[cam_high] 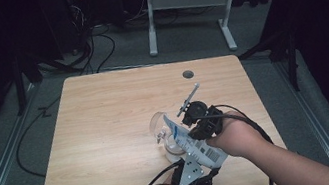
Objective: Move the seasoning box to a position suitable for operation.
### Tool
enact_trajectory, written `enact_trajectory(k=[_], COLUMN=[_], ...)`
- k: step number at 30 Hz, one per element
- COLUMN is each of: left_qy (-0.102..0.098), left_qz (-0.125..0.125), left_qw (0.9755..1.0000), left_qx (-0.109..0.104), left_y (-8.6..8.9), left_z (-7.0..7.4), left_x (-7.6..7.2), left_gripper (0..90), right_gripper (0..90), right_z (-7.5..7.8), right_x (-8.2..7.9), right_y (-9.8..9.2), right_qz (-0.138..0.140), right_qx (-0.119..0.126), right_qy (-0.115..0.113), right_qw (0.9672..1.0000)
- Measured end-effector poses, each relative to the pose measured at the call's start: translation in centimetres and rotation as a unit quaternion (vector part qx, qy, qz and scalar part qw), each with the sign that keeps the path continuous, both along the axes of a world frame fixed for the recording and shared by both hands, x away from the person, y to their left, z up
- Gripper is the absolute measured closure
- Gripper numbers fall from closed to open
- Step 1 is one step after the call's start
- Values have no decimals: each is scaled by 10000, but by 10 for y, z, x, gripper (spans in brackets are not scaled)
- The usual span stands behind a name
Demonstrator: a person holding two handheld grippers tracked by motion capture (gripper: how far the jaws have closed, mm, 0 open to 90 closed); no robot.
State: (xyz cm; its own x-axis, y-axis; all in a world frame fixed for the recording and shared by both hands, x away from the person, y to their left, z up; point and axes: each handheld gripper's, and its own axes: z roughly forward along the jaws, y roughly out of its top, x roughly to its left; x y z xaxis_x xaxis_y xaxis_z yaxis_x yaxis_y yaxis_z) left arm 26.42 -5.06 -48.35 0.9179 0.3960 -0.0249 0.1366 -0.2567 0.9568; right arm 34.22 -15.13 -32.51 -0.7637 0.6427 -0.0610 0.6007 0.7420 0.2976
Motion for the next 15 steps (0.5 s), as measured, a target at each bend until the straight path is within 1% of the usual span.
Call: enact_trajectory(k=[15], left_qy=[2], left_qz=[-4], left_qw=[10000], left_qx=[-5], left_y=[0], left_z=[0], left_x=[0], left_gripper=[583], right_gripper=[900], right_z=[0], right_x=[-1], right_y=[0], right_qz=[6], right_qx=[-14], right_qy=[-13], right_qw=[10000])
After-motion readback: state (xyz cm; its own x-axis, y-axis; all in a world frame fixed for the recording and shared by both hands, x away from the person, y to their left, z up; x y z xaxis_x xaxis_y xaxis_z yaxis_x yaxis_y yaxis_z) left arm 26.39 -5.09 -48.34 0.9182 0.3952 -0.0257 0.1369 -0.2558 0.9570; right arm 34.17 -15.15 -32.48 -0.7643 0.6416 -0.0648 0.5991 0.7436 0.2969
